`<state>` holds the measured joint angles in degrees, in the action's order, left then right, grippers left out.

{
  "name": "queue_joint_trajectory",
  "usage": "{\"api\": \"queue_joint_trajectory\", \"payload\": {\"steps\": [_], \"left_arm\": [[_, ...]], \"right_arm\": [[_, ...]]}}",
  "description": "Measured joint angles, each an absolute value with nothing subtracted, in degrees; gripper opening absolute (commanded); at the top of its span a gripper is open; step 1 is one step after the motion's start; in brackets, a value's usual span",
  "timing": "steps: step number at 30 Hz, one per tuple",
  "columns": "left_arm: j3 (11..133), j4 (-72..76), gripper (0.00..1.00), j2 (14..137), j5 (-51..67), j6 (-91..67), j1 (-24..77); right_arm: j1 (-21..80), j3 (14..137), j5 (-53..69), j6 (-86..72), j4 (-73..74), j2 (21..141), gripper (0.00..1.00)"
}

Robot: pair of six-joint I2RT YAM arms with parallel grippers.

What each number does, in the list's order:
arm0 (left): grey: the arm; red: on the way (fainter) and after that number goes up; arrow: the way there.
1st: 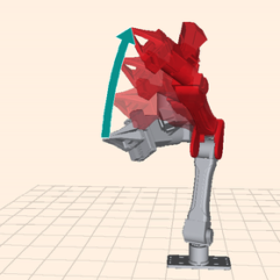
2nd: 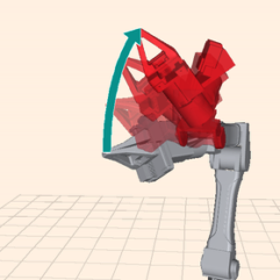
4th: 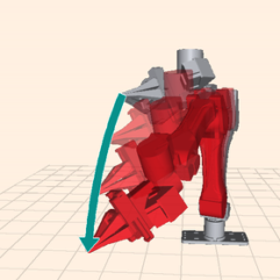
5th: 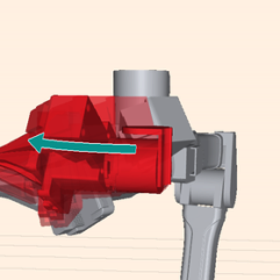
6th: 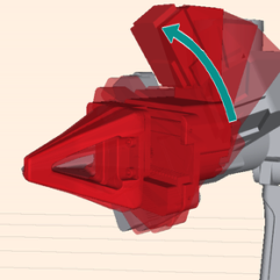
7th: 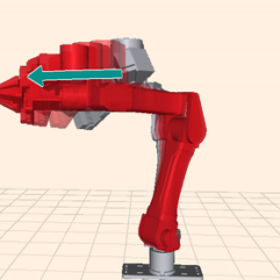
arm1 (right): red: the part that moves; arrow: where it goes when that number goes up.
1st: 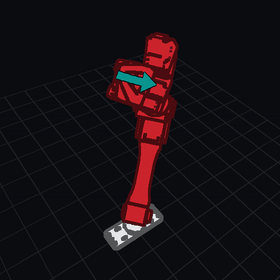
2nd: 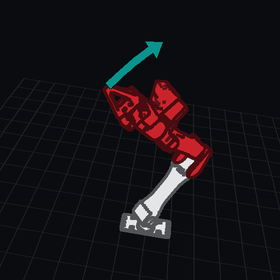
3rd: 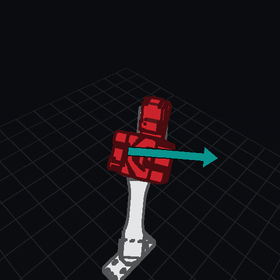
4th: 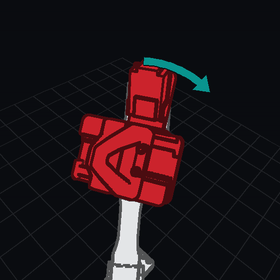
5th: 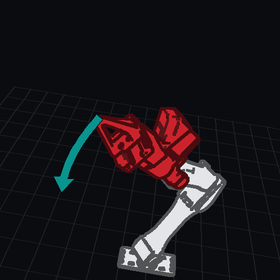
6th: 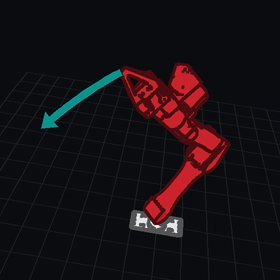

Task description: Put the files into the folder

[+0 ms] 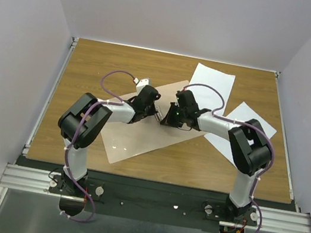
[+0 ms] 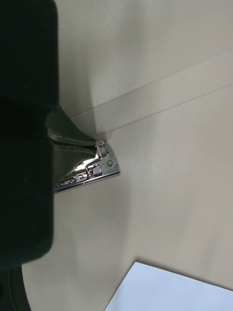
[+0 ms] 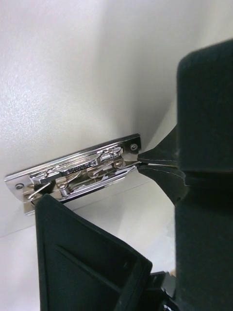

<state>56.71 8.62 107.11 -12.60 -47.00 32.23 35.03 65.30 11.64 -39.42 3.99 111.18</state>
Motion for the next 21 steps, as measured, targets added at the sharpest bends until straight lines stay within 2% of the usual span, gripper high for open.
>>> {"api": "queue_joint_trajectory", "payload": {"steps": [6, 21], "left_arm": [[56.82, 9.41, 0.00, 107.44, -12.95, -46.63, 32.23], [55.33, 9.21, 0.00, 104.60, -13.21, -46.11, 32.21]], "right_arm": [[37.85, 66.08, 1.56, -37.74, 5.82, 108.18, 0.01], [38.20, 69.71, 1.76, -37.71, 8.12, 106.30, 0.01]]}}
